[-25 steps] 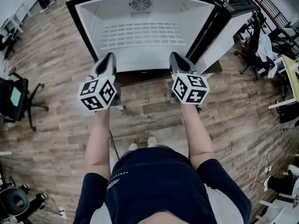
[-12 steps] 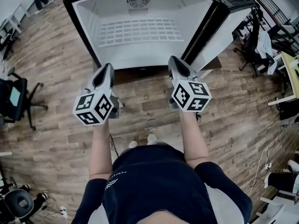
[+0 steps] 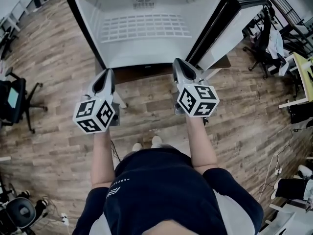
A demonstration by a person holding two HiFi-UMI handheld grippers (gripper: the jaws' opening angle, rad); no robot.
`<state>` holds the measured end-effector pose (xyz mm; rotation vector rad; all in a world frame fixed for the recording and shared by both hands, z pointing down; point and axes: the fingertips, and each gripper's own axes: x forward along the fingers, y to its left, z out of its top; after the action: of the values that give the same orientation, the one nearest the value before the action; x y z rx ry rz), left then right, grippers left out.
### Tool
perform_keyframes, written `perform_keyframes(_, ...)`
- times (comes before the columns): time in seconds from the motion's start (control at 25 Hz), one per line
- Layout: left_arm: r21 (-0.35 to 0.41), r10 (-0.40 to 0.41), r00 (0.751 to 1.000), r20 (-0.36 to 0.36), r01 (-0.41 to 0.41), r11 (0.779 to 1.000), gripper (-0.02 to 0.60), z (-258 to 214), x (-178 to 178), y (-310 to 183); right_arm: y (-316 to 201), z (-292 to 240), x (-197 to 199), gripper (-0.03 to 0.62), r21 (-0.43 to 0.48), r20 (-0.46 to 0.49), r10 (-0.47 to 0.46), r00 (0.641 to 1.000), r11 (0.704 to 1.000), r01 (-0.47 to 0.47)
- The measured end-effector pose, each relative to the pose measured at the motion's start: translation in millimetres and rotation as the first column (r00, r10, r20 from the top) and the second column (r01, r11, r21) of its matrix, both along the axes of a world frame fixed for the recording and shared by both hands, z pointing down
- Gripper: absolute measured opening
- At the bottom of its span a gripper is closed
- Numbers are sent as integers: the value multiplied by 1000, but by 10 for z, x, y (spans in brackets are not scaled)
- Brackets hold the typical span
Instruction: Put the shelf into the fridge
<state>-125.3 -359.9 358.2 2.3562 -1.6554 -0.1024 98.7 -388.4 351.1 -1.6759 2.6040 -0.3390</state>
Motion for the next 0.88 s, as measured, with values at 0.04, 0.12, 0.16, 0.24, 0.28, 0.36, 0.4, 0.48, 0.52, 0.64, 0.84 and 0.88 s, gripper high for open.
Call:
perform_keyframes(0.04, 2, -1, 1000, 5, 1, 1000, 18, -6, -4, 6, 9, 9, 2, 2, -3, 2, 0, 1000, 1000, 0)
perform_keyframes(0.12, 4, -3, 1000, 9, 3, 1000, 18, -23, -21, 11, 20, 17, 7, 2, -9, 6, -1, 1000, 1000, 1)
perform_keyframes(0.16, 5, -5, 1000, 8, 5, 1000, 18, -32, -34, 10, 22, 17, 8, 2, -11, 8, -1, 1000, 1000, 1)
perform_keyframes(0.24, 8, -9, 1000, 7, 9, 1000, 18, -48, -56, 9, 27, 13, 8, 2, -12, 9, -2, 1000, 1000, 3)
perform_keyframes(0.28, 9, -10, 1000, 6, 10, 1000, 18, -54, -63, 8, 30, 9, 9, 2, -11, 8, -2, 1000, 1000, 2)
perform_keyframes(0.36, 12, -10, 1000, 6, 10, 1000, 18, -61, -67, 3, 33, -2, 14, 2, -7, 6, 1, 1000, 1000, -1)
perform_keyframes(0.4, 12, -9, 1000, 6, 9, 1000, 18, -62, -66, 1, 33, -7, 15, 2, -5, 6, 2, 1000, 1000, -2)
perform_keyframes(0.48, 11, -6, 1000, 8, 6, 1000, 18, -63, -61, 2, 38, -13, 13, 2, -4, 7, 3, 1000, 1000, -3)
perform_keyframes(0.52, 11, -4, 1000, 9, 4, 1000, 18, -63, -56, 4, 41, -14, 13, 2, -5, 8, 4, 1000, 1000, -3)
perform_keyframes(0.64, 9, 1, 1000, 12, -1, 1000, 18, -55, -38, 8, 46, -16, 22, 2, -6, 12, 5, 1000, 1000, -5)
perform_keyframes(0.84, 6, 4, 1000, 14, -4, 1000, 18, -37, -27, 3, 44, -5, 45, 2, -9, 15, 10, 1000, 1000, -10)
perform_keyframes(0.88, 6, 3, 1000, 13, -3, 1000, 18, -37, -28, 3, 43, -3, 48, 2, -10, 16, 10, 1000, 1000, -10)
